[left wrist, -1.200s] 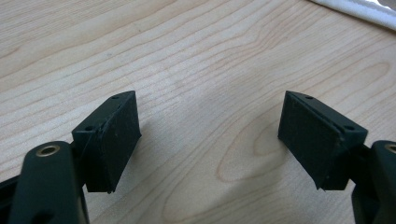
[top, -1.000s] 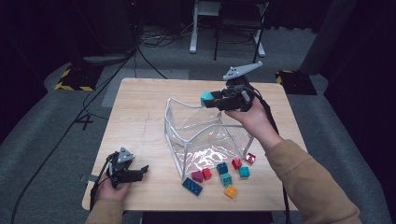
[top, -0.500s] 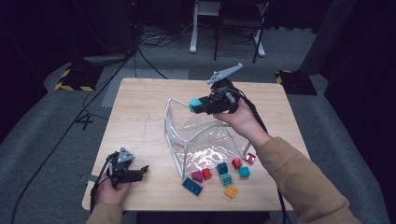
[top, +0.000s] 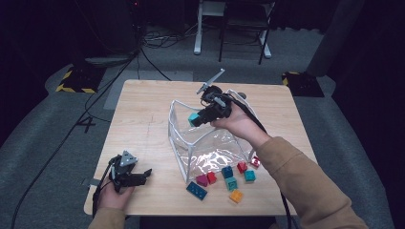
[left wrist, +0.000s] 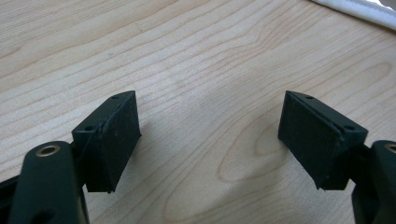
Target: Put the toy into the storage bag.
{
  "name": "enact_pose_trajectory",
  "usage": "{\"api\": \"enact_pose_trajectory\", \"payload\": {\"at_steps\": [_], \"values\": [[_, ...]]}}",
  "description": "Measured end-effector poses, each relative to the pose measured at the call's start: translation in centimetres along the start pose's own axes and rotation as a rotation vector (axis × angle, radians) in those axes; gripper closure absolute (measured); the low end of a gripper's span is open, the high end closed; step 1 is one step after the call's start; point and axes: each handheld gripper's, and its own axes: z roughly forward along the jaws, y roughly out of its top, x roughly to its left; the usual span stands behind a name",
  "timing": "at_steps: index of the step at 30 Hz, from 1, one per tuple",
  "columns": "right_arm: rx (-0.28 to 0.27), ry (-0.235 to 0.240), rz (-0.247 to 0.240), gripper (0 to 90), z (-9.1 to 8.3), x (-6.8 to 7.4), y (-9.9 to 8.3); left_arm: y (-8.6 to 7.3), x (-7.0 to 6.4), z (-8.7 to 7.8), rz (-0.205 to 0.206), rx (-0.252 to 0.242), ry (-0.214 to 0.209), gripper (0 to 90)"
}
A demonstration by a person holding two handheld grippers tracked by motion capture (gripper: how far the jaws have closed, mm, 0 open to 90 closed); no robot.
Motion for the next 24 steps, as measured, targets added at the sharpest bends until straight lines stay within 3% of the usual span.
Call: {"api": "enact_pose_trajectory", "payload": {"at_steps": [5, 15, 22, 24], "values": [[0.122, -0.002, 0.031, 59.0, 1.5, -0.7, 0.3, 0.0, 0.0, 0.0, 0.0, 0.0, 0.0, 21.1], [0.157, -0.045, -0.018, 59.0, 1.6, -0.4, 0.3, 0.0, 0.0, 0.0, 0.0, 0.0, 0.0, 21.1], [0.16, -0.016, -0.026, 59.0, 1.3, -0.1, -0.1, 0.0, 0.0, 0.0, 0.0, 0.0, 0.0, 21.1], [0.167, 0.004, -0.007, 59.0, 1.3, 0.0, -0.3, 0.0, 0.0, 0.0, 0.0, 0.0, 0.0, 21.1]]}}
